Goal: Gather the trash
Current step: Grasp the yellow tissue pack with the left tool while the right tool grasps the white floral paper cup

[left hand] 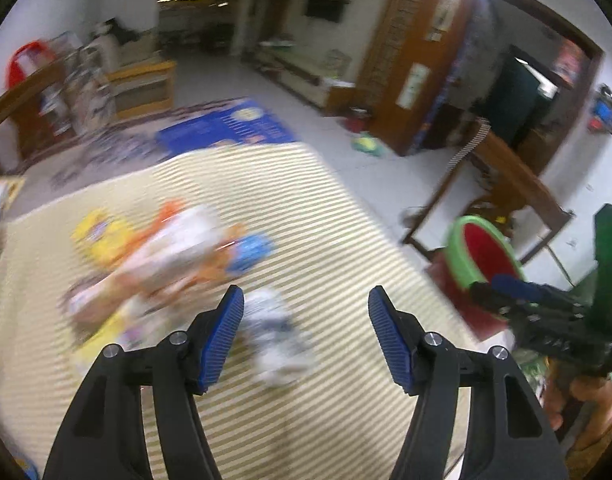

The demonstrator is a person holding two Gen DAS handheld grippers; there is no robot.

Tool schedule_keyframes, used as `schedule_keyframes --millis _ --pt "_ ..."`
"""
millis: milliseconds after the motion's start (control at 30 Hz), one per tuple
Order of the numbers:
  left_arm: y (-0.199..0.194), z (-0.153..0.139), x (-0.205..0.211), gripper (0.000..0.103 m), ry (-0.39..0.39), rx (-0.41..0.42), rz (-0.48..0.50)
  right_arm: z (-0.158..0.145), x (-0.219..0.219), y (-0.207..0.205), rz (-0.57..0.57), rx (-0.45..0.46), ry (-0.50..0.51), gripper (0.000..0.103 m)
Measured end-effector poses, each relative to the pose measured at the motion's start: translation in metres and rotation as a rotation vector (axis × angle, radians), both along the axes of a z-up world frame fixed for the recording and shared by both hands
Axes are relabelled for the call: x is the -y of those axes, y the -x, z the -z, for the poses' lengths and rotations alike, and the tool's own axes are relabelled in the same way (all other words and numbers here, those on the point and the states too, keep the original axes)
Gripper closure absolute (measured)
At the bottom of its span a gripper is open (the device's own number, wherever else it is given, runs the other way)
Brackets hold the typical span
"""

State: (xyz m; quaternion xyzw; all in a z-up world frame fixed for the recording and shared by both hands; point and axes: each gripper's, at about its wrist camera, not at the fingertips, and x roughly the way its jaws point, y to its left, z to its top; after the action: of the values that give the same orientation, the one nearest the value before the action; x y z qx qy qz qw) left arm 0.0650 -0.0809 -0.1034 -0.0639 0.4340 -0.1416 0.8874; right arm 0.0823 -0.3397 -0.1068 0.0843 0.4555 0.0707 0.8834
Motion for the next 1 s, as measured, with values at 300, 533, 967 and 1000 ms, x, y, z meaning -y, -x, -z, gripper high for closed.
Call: schedule_keyframes --millis 300,533,967,1000 --pt "0.013 0.041 -0.102 0.036 -0.07 -0.09 -0.13 0.043 -0.097 -0.028 -0.153 -0.117 -0.007 0.026" --pt "0.009 0.052 -0.131 0.035 -0.076 -0.105 -0.119 0.079 -0.138 -0.063 -0.175 -0.21 -0.003 0.021" --pt "-0.025 0.078 -0.114 0.035 -0.142 -0.16 0.091 0.097 -0.141 -0.069 -0.169 -0.284 -0.033 0.049" --pt "-0.027 0.078 -0.113 0.034 -0.153 -0.154 0.097 0.096 -0.139 -0.067 -0.168 -0.282 -0.04 0.049"
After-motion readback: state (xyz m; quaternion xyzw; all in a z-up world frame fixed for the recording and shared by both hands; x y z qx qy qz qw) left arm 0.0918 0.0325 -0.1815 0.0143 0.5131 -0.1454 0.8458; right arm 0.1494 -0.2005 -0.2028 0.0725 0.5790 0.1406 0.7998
